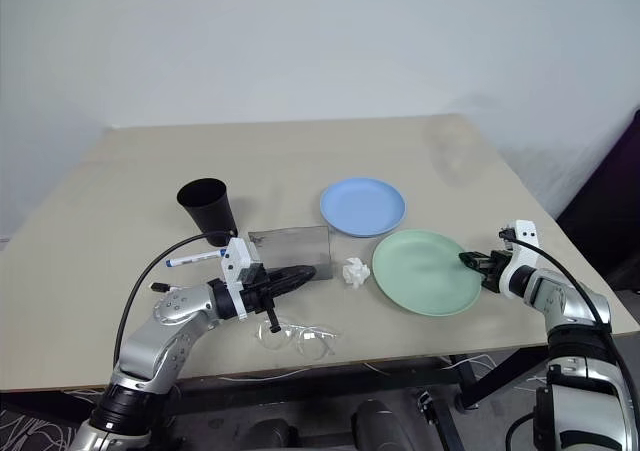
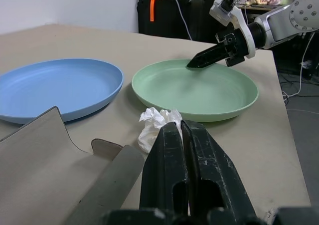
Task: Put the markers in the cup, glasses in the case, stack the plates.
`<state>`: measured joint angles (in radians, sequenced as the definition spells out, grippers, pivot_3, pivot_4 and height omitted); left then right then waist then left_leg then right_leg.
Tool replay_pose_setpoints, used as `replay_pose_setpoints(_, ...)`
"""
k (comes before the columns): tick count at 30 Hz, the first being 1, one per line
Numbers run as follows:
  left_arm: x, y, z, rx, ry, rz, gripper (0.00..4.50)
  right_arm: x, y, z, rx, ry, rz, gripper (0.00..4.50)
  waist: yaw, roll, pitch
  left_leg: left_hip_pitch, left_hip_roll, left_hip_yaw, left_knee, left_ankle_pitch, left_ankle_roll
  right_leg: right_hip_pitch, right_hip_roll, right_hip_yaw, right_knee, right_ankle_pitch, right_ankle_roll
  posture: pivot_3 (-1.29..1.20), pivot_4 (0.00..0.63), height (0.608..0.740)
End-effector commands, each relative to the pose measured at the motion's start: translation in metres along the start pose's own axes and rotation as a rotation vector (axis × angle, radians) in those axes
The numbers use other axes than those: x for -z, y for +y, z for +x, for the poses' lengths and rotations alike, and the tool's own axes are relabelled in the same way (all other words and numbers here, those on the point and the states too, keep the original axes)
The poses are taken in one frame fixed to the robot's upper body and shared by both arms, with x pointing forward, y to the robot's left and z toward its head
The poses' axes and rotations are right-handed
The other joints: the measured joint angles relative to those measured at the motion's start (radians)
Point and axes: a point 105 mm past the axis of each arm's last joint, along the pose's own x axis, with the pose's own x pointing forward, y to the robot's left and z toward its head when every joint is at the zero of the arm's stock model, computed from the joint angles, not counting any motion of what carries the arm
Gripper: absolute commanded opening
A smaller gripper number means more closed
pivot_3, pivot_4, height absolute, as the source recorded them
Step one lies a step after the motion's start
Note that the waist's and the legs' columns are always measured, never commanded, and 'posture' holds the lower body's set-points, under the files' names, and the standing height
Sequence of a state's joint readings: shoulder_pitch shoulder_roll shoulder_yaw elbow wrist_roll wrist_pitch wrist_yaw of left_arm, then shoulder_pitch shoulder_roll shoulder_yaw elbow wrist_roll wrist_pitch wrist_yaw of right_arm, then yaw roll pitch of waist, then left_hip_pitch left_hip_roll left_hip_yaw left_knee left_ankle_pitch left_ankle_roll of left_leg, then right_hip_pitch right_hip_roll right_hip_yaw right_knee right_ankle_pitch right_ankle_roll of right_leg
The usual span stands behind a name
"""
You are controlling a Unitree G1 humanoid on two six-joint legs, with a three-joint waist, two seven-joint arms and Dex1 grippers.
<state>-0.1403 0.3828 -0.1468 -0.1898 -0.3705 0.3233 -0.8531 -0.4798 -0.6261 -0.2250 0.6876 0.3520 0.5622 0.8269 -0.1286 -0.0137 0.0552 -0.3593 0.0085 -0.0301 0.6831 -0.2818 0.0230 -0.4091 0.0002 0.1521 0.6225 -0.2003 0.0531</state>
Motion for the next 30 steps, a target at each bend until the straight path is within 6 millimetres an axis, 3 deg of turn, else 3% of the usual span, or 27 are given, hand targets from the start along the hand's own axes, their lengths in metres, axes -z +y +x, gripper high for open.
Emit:
replay_pose_setpoints(1, -0.012, -0.001, 0.002, 0.013, -0.032, 0.044, 0.00, -0.018, 0.000, -0.005, -0.014, -0.046, -0.016, 0.01, 0.000, 0.000, 0.000, 0.000, 0.000, 0.000, 0.000, 0.000, 0.000, 0.000, 0.000, 0.000, 0.000, 0.000, 0.000, 0.00, 0.000, 0.740)
replay_pose_setpoints(6, -0.011, 0.000, 0.002, 0.010, -0.029, 0.046, 0.00, -0.032, 0.012, -0.003, -0.095, -0.096, 0.015, 0.01, 0.000, 0.000, 0.000, 0.000, 0.000, 0.000, 0.000, 0.000, 0.000, 0.000, 0.000, 0.000, 0.000, 0.000, 0.000, 0.00, 0.000, 0.740)
replay_pose_setpoints(18, -0.013, 0.004, 0.000, 0.000, -0.028, 0.058, 0.00, -0.100, 0.059, 0.000, -0.243, -0.279, -0.033, 0.01, -0.001, 0.001, 0.000, 0.000, 0.000, 0.000, 0.000, 0.000, 0.000, -0.001, 0.000, 0.000, 0.000, 0.000, 0.001, 0.00, 0.000, 0.740)
replay_pose_setpoints(22, -0.014, 0.006, 0.000, -0.001, -0.029, 0.062, 0.00, -0.124, 0.073, 0.018, -0.195, -0.325, -0.027, 0.01, -0.005, 0.002, 0.000, -0.001, 0.000, 0.000, -0.001, 0.000, 0.000, -0.002, 0.000, 0.000, 0.000, 0.001, 0.001, 0.00, 0.000, 0.740)
replay_pose_setpoints(26, -0.016, 0.008, 0.002, 0.002, -0.031, 0.067, 0.00, -0.142, 0.085, 0.048, -0.090, -0.328, -0.014, 0.01, -0.008, 0.002, 0.000, -0.001, 0.000, 0.000, -0.001, 0.000, 0.000, -0.002, 0.000, 0.000, 0.000, 0.001, 0.002, 0.00, 0.000, 0.740)
replay_pose_setpoints(30, -0.016, 0.008, 0.004, 0.003, -0.032, 0.070, 0.00, -0.145, 0.087, 0.071, 0.019, -0.313, -0.031, 0.01, -0.012, 0.002, 0.000, -0.001, 0.000, -0.001, -0.003, 0.000, 0.000, -0.002, 0.000, 0.000, 0.000, 0.001, 0.002, 0.00, 0.000, 0.740)
